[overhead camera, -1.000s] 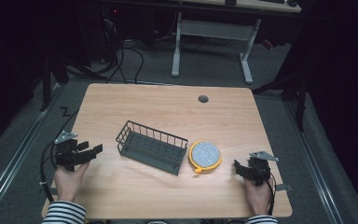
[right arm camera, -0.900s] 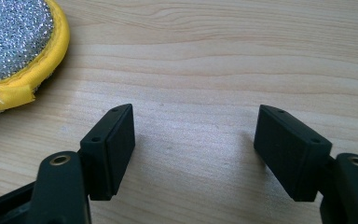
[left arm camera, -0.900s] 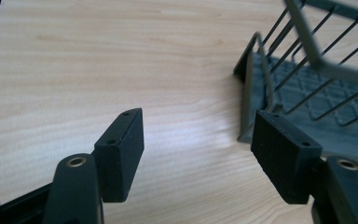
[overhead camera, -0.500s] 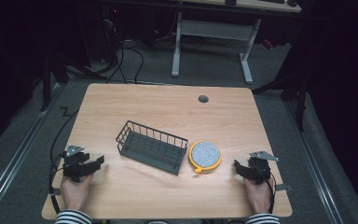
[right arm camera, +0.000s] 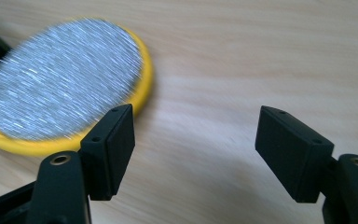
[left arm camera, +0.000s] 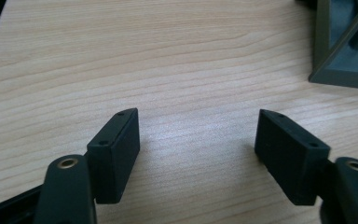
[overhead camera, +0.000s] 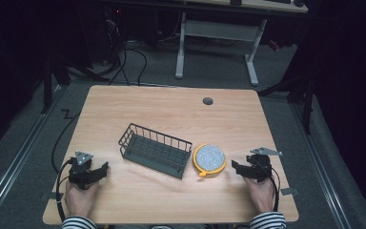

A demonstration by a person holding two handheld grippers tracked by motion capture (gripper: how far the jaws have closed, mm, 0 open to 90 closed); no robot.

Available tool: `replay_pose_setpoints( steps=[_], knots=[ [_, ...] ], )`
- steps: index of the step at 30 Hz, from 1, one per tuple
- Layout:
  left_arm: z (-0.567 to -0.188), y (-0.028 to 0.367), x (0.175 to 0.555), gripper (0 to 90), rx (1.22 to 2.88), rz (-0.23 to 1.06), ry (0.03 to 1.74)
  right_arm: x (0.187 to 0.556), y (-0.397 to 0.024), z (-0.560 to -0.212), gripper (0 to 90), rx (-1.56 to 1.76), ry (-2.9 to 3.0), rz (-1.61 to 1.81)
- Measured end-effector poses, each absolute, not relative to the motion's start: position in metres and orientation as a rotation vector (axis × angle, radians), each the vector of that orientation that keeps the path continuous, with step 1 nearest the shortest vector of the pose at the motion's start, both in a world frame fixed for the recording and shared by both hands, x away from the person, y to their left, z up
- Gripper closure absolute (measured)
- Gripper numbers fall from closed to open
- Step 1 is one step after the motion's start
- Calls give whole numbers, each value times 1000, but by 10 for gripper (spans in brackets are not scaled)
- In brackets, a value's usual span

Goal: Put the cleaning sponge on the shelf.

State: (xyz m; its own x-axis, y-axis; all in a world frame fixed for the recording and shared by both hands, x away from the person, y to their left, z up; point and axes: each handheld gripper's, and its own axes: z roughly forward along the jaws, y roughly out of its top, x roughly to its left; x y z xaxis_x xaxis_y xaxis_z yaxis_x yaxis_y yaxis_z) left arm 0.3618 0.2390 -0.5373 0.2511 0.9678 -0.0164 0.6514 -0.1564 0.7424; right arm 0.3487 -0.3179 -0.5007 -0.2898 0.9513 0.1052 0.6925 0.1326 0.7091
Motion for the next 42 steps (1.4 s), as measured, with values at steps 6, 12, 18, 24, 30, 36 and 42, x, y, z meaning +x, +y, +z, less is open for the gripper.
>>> replay_pose_setpoints(
  steps=[6,12,18,24,30,36,42],
  knots=[
    [-537,239,362,295,1883,637,1479,368,-293,-485,283,1523,2120,1036],
    [-537,239,361,287,1885,634,1477,388,-276,-486,284,1509,2185,1043],
    [-537,240,361,285,1876,621,1477,400,-272,-498,307,1571,2227,1042],
    [-537,241,361,283,1866,608,1478,407,-271,-508,412,1592,2275,1016],
    [-537,242,361,280,1862,603,1476,410,-274,-509,576,1592,2317,995],
    [-537,242,361,278,1861,599,1475,411,-272,-505,738,1543,2345,961],
    [-537,242,361,272,1864,599,1473,410,-269,-500,800,1493,2358,939]
  ],
)
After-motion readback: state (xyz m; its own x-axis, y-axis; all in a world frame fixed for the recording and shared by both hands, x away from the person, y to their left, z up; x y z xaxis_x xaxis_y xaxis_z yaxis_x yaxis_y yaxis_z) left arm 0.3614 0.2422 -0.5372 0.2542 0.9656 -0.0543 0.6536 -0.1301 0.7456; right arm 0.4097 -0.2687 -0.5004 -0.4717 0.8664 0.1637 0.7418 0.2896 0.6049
